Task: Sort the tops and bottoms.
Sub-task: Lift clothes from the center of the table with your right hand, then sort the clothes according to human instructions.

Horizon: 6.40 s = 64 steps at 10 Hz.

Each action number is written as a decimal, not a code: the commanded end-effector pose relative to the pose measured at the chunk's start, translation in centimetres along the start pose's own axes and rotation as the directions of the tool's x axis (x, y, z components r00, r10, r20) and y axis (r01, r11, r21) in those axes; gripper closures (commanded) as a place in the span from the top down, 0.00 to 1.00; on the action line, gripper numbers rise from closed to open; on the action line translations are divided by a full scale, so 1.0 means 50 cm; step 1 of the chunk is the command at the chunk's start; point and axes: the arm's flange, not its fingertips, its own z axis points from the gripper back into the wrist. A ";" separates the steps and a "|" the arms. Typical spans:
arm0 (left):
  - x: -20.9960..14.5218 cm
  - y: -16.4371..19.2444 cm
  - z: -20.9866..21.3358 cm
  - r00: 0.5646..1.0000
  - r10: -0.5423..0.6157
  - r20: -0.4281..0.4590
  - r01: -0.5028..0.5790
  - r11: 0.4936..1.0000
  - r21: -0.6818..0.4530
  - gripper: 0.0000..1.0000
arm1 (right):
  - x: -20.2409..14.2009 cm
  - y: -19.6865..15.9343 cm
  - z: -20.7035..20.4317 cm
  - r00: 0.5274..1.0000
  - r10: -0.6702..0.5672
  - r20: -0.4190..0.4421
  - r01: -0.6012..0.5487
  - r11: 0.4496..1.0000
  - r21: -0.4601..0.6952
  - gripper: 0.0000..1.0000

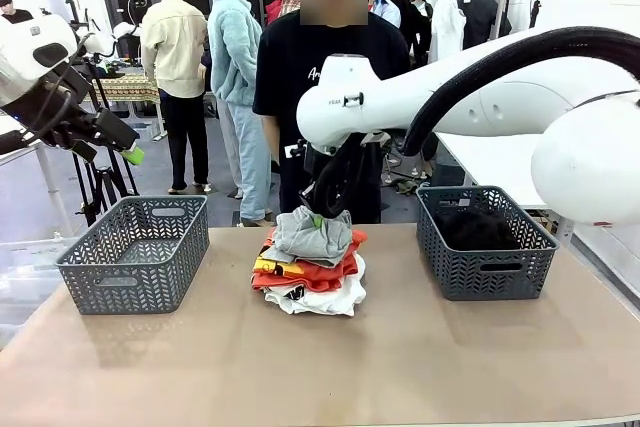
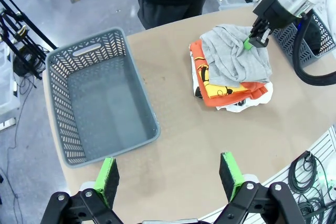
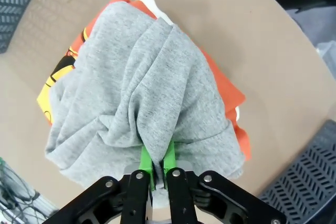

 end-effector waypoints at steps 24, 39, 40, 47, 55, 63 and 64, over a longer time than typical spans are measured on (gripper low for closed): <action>-0.006 0.002 0.000 1.000 0.006 0.000 -0.006 1.000 -0.003 1.00 | 0.058 0.115 0.520 0.994 0.098 0.040 -0.081 0.949 -0.306 0.00; -0.006 0.002 0.000 1.000 0.006 0.000 -0.006 1.000 -0.003 1.00 | -0.012 0.118 0.506 0.996 0.064 0.068 -0.039 0.949 -0.314 0.00; -0.006 0.002 0.000 1.000 0.006 0.000 -0.006 1.000 -0.003 1.00 | -0.012 0.118 0.506 0.996 0.064 0.068 -0.039 0.949 -0.314 0.00; -0.006 0.002 0.000 1.000 0.006 0.000 -0.006 1.000 -0.003 1.00 | -0.012 0.118 0.506 0.996 0.064 0.068 -0.039 0.949 -0.314 0.00; 0.000 0.000 0.000 1.000 0.000 0.001 0.000 1.000 0.000 1.00 | -0.012 0.118 0.506 0.996 0.064 0.068 -0.039 0.949 -0.314 0.00; -0.074 0.179 0.123 0.997 0.081 0.011 -0.082 0.983 0.165 1.00 | 0.194 0.279 0.468 0.886 0.382 0.264 -0.340 0.920 -0.194 0.00; -0.074 0.179 0.123 0.997 0.081 0.011 -0.082 0.983 0.165 1.00 | 0.234 0.325 0.468 0.837 0.436 0.331 -0.405 0.900 -0.162 0.00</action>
